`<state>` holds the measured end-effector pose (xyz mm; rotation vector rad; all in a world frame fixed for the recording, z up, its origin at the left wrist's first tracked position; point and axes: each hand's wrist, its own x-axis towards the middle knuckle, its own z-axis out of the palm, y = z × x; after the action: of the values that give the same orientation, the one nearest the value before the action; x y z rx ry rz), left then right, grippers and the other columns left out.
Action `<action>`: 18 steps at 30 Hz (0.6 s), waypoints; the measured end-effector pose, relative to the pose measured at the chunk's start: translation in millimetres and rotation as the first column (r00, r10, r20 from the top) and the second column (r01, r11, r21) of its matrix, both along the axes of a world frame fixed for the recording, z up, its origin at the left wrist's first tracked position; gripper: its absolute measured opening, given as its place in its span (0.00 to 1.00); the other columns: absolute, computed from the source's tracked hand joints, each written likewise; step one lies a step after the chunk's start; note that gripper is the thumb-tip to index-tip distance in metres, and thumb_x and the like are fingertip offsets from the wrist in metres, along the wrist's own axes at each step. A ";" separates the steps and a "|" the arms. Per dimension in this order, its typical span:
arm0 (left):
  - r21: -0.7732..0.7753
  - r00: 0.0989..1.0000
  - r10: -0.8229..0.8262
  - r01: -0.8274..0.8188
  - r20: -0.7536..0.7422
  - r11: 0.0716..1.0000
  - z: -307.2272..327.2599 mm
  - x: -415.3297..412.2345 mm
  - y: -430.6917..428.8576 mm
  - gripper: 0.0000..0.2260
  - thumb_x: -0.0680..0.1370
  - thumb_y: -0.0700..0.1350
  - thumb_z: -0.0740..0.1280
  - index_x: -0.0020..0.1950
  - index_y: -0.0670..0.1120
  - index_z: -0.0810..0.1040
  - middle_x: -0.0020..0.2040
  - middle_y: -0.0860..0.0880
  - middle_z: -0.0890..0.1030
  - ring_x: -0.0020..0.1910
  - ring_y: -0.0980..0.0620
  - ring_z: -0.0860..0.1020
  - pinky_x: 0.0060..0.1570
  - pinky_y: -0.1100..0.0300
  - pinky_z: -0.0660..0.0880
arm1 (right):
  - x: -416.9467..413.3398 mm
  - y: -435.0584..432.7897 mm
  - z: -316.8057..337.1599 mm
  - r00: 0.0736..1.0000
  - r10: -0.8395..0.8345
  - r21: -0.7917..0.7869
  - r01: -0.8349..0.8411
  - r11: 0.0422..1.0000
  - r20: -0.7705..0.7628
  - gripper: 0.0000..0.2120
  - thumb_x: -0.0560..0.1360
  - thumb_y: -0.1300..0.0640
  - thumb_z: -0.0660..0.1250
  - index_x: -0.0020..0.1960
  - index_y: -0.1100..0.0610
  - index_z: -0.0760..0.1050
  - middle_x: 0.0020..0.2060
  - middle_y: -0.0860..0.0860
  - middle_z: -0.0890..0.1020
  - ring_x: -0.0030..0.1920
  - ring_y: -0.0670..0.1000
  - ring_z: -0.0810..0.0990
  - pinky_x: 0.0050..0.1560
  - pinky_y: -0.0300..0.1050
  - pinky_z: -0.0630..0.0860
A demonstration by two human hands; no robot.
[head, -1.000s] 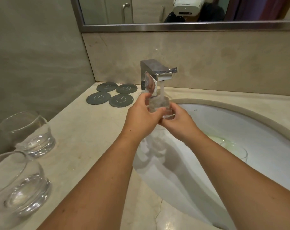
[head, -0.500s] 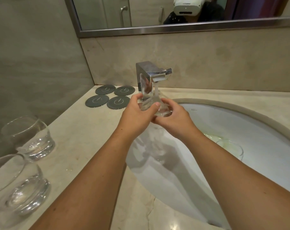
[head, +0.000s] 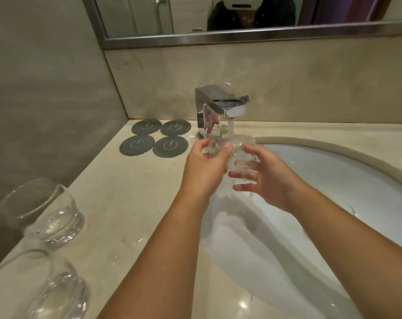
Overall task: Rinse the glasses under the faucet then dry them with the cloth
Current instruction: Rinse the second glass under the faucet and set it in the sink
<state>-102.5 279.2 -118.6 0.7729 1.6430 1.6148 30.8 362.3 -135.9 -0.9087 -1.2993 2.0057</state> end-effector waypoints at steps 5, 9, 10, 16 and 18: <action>0.016 0.996 -0.049 0.048 0.070 0.999 -1.8 -5.3 -1.0 0.18 0.82 0.48 0.74 0.71 0.51 0.75 0.60 0.46 0.86 0.56 0.50 0.87 0.59 0.51 0.84 | -5.2 0.6 -0.3 0.997 -0.037 -0.014 0.036 0.999 -0.063 0.16 0.80 0.48 0.72 0.62 0.56 0.81 0.52 0.58 0.81 0.41 0.55 0.84 0.34 0.45 0.78; -0.044 0.998 -0.065 0.066 0.023 0.997 -0.4 -11.2 -1.5 0.20 0.84 0.58 0.69 0.72 0.49 0.76 0.61 0.45 0.86 0.55 0.49 0.87 0.55 0.53 0.85 | -8.3 -0.2 -1.1 0.994 -0.022 0.110 0.034 0.993 -0.106 0.15 0.76 0.50 0.75 0.59 0.55 0.82 0.49 0.54 0.83 0.40 0.54 0.82 0.38 0.45 0.79; -0.061 0.996 -0.089 0.091 0.028 0.994 0.4 -11.6 -2.6 0.22 0.84 0.62 0.66 0.71 0.49 0.77 0.61 0.43 0.86 0.54 0.47 0.87 0.54 0.53 0.85 | -8.7 -1.2 -1.2 0.992 -0.006 0.131 0.023 0.991 -0.126 0.16 0.74 0.50 0.75 0.60 0.54 0.82 0.49 0.53 0.84 0.40 0.53 0.82 0.40 0.45 0.79; -0.054 0.988 -0.117 0.123 0.105 0.991 1.2 -13.2 -7.0 0.24 0.87 0.61 0.59 0.64 0.42 0.83 0.56 0.35 0.87 0.47 0.45 0.82 0.40 0.59 0.81 | -14.4 -5.5 0.0 0.981 0.030 0.099 -0.011 0.995 -0.192 0.34 0.72 0.52 0.75 0.76 0.56 0.73 0.62 0.61 0.85 0.51 0.58 0.85 0.47 0.48 0.82; -0.015 0.989 -0.090 0.092 0.118 0.996 0.2 -13.5 -8.0 0.23 0.87 0.59 0.62 0.64 0.40 0.82 0.51 0.35 0.85 0.45 0.47 0.82 0.40 0.60 0.82 | -15.8 -3.9 -0.5 0.981 0.036 0.084 -0.020 0.996 -0.192 0.37 0.70 0.51 0.76 0.78 0.53 0.72 0.65 0.61 0.83 0.52 0.58 0.84 0.48 0.48 0.82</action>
<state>-116.0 271.3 -118.4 0.7188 1.5173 1.5474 15.0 358.4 -136.4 -0.6430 -1.2804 1.9919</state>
